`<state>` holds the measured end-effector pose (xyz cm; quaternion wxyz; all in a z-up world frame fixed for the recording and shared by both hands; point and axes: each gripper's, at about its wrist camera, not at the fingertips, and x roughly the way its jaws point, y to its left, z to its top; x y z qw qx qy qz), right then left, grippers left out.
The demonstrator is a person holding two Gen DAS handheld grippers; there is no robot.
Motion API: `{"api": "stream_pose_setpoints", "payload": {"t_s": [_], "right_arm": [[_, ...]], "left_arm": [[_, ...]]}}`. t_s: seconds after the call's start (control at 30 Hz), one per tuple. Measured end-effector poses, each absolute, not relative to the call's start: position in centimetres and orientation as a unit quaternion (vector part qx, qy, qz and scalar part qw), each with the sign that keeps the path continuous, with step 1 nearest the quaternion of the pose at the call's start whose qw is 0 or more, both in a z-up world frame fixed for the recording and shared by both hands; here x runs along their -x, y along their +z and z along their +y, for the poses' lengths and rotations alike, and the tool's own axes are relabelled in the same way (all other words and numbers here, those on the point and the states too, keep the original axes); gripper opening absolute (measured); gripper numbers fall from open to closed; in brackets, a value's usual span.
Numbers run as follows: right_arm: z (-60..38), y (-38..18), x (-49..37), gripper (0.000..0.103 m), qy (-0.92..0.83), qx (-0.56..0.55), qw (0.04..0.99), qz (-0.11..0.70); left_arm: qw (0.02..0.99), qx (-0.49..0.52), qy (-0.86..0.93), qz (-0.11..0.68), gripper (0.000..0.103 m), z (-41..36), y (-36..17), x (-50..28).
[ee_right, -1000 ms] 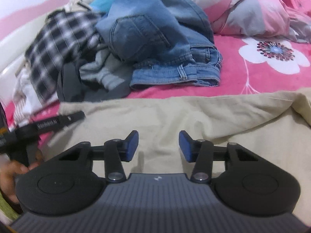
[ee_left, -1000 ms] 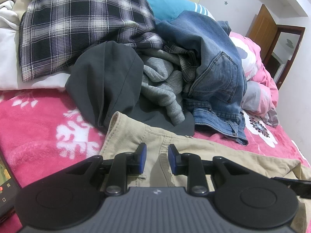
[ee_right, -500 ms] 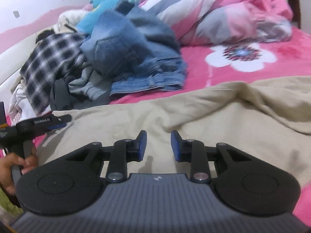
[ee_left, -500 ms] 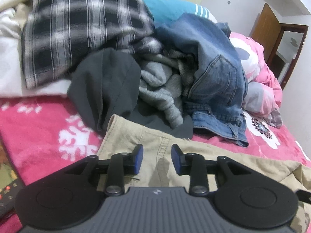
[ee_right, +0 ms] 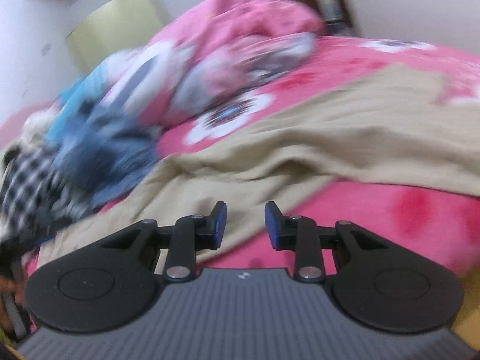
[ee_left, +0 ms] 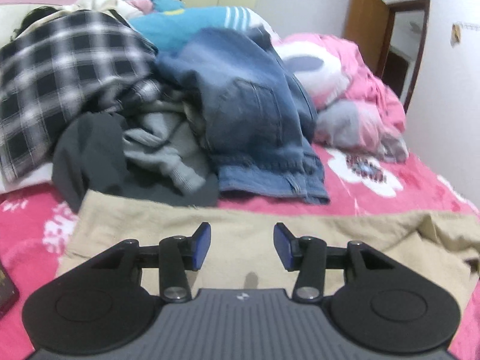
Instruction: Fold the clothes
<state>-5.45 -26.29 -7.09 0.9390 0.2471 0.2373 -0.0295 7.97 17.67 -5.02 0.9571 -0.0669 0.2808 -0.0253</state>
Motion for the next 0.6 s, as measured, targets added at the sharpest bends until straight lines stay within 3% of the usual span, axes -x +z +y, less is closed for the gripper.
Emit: {"api": "stream_pose_setpoints", "payload": {"t_s": [0.43,0.6], "right_arm": [[-53.3,-9.5,1.5,0.033,-0.199,-0.43,0.859,0.193],[-57.0,-13.2,-3.1,0.032,-0.191,-0.476,0.823,0.245]], "left_arm": [[0.948,0.015,0.006,0.317,0.048,15.0,-7.6,-8.4],[0.947,0.007,0.016,0.322,0.049,14.4,-7.6,-8.8]]}}
